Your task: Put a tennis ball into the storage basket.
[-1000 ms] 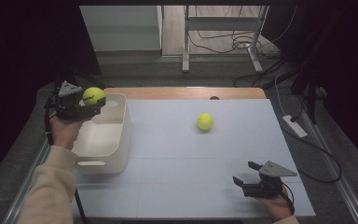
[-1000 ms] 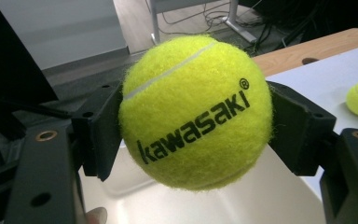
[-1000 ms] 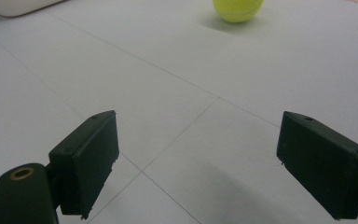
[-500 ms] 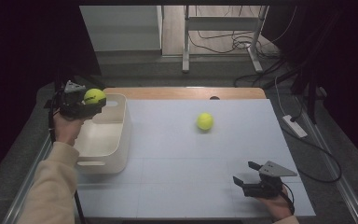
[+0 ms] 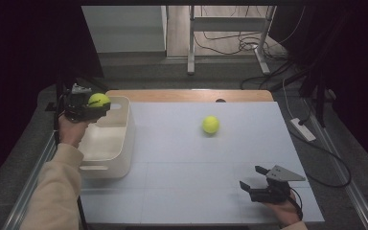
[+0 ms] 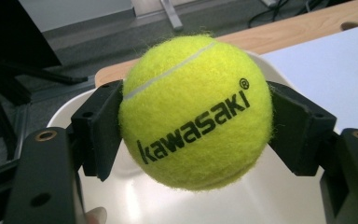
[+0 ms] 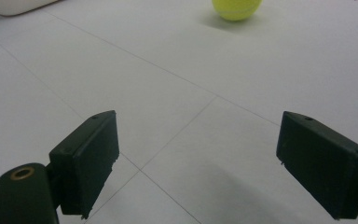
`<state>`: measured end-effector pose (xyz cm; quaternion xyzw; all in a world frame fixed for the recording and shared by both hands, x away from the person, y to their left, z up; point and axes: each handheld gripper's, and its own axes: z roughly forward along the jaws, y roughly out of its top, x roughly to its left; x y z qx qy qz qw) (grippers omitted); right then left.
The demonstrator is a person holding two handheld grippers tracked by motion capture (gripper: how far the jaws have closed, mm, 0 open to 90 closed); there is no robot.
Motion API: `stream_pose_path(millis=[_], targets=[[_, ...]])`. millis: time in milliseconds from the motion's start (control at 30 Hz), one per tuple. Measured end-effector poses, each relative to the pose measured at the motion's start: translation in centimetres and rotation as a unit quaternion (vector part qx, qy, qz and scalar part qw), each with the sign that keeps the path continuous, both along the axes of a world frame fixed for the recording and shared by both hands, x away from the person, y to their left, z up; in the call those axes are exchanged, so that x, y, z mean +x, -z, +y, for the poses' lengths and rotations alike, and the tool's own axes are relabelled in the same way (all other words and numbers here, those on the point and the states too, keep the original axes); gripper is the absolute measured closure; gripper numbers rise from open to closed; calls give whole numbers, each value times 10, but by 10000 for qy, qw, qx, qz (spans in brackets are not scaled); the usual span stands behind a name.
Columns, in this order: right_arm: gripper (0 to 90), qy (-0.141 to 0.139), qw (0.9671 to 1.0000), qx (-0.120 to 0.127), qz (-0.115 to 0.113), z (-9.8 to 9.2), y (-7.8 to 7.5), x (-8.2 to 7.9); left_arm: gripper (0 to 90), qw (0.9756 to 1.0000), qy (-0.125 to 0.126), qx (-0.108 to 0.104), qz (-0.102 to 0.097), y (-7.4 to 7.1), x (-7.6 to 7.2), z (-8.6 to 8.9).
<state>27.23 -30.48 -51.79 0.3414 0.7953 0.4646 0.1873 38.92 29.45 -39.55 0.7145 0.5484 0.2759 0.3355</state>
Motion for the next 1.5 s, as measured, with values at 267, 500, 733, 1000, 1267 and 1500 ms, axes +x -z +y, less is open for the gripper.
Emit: stream_pose_path(millis=[267,500,733,1000,1267,1500], targets=[[133,-2,10000,6,4,0,0,0,265,9998,-31,103,179,7,4,1],[133,-9,10000,-4,7,0,0,0,264,9998,-30,91,164,6,3,2],[133,-8,10000,-6,12,0,0,0,262,9999,-30,89,132,6,2,1],[133,-10,10000,-26,13,0,0,0,157,9997,-218,-80,-71,0,0,3],[133,-8,10000,-25,13,0,0,0,91,9985,38,-440,-326,-10,-12,2],[133,-11,10000,-6,16,0,1,1,85,9955,447,-698,-468,-18,-26,-1]])
